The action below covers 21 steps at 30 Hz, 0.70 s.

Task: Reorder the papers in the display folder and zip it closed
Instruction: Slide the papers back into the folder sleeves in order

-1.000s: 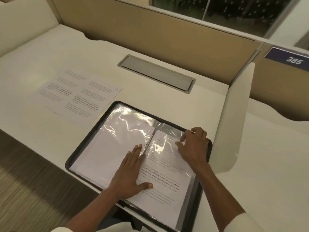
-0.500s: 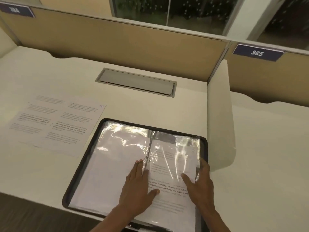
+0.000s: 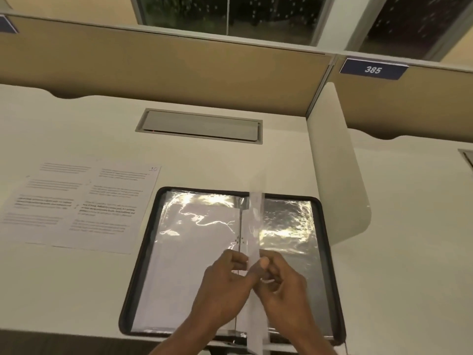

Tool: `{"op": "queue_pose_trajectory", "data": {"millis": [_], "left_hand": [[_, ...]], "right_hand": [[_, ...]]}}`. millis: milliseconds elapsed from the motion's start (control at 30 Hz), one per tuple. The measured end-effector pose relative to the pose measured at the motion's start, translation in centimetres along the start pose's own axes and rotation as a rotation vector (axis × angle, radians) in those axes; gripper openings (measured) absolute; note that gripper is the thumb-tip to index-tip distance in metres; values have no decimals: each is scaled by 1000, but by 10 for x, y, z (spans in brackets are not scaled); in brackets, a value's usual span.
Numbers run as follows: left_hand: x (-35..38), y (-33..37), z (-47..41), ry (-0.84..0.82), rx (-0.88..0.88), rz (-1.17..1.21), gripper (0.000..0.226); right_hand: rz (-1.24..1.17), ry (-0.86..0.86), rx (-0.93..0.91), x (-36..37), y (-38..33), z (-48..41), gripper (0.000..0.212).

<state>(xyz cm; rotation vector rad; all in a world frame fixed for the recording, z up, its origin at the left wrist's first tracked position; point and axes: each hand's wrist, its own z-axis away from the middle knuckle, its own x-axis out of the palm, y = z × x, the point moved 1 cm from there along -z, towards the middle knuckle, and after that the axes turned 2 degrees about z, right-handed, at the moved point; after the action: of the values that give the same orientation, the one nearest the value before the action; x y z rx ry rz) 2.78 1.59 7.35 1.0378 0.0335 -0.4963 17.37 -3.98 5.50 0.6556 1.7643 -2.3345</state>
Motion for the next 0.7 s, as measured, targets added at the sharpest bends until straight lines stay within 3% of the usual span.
{"op": "queue_pose_trajectory", "data": {"millis": [167,333,567,700], "left_hand": [[-43,-10,0,192,-78,-4,53],[-81,-46,-14,331,-65,-110,29],[-113,-72,-27,592,-122,-420,22],[-115,-87,-37,626,-188,-496,23]], "right_hand": [[34,-174,-172,39,-28,12,48],[85,-332,-161,70,-30,20,76],[212,-438,-205,97,0,-3,72],[399,-473,-262,104,26,-25,92]]}}
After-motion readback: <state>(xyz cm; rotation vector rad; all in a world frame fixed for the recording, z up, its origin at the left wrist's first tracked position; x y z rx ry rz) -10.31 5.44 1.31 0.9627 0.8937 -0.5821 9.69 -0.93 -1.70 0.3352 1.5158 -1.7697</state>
